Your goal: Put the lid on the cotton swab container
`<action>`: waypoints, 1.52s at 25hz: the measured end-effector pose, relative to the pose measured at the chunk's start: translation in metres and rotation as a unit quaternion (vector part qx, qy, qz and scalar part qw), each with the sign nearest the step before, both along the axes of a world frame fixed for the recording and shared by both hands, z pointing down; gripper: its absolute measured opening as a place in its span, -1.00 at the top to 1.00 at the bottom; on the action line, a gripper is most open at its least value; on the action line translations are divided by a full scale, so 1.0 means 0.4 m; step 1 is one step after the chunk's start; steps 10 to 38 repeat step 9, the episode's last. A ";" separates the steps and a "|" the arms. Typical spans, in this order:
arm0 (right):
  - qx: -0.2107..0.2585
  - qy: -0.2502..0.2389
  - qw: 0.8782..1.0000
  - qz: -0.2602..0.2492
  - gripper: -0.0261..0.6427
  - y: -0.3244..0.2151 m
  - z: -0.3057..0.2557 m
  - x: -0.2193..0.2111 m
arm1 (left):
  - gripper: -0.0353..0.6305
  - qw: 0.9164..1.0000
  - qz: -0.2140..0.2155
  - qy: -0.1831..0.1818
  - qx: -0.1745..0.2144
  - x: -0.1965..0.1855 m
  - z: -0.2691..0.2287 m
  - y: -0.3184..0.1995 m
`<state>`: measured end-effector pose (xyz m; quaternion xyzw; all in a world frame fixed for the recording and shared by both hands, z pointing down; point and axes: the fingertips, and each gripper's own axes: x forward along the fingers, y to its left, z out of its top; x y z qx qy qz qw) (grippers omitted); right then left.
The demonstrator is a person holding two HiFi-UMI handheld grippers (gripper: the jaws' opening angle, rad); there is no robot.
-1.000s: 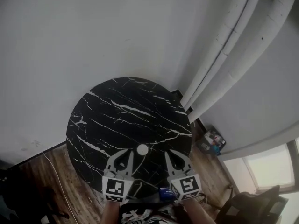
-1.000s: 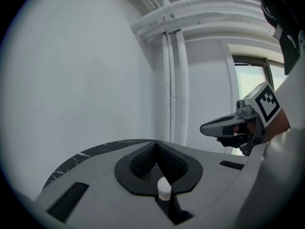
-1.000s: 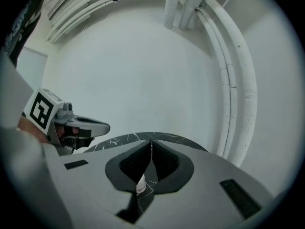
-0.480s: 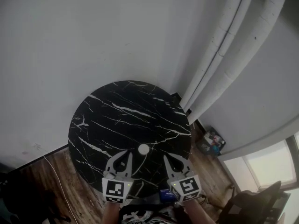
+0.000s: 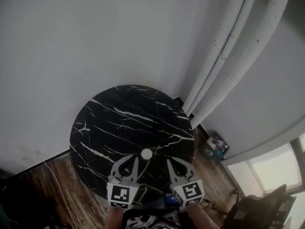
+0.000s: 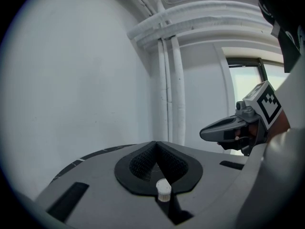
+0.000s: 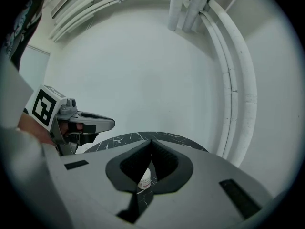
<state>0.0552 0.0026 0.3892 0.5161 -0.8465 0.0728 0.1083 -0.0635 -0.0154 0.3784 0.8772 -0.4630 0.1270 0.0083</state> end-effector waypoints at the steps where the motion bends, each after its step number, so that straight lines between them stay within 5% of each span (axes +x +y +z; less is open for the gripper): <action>1: 0.000 0.000 1.000 0.000 0.87 0.000 -0.002 0.000 | 0.85 1.000 0.000 0.000 0.001 -0.001 -0.002 -0.001; 38: -0.006 0.007 1.000 -0.001 0.87 0.005 0.023 -0.001 | 0.85 1.000 -0.005 -0.002 -0.009 -0.018 0.022 0.005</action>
